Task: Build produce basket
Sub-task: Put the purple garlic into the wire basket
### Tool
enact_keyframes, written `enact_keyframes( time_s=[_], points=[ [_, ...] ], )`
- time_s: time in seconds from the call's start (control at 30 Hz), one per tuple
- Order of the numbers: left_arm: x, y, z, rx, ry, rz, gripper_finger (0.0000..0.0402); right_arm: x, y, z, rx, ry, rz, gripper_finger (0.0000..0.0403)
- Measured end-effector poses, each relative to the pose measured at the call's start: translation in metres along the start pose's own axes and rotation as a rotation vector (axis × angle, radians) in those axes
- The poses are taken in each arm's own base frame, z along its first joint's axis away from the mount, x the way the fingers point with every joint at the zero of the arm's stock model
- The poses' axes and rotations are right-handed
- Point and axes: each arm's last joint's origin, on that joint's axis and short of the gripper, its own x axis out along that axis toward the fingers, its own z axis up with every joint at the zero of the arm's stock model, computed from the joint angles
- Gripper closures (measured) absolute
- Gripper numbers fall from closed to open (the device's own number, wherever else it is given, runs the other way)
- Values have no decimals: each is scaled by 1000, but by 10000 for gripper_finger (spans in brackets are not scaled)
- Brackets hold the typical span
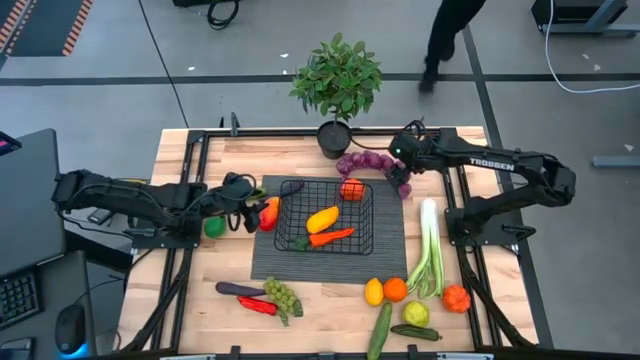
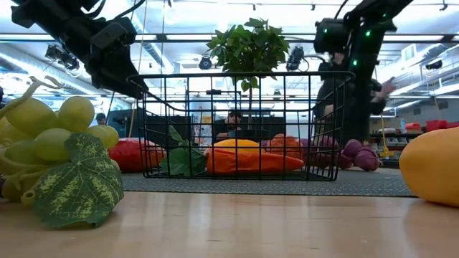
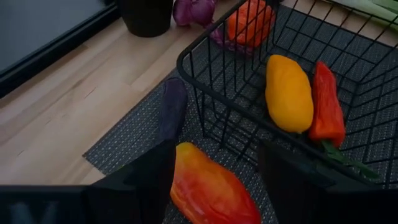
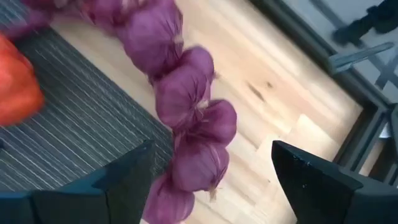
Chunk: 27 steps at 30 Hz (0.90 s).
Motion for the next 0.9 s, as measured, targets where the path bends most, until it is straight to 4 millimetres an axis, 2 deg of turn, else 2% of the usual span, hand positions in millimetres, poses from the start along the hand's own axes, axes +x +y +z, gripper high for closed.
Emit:
enact_keyframes(
  time_s=[0.33,0.57,0.73,0.9],
  points=[
    [0,-1,1,-23,-8,-10,170,48,16,6,-120,148,-42,6],
    [-2,-4,0,-32,-11,-28,170,77,24,12,-166,147,-124,11],
    [-2,-6,-1,-26,-11,-34,170,95,22,13,-172,172,-188,14],
    [-2,-6,-1,-19,-11,-34,170,107,18,12,-165,211,-230,36]
  ],
)
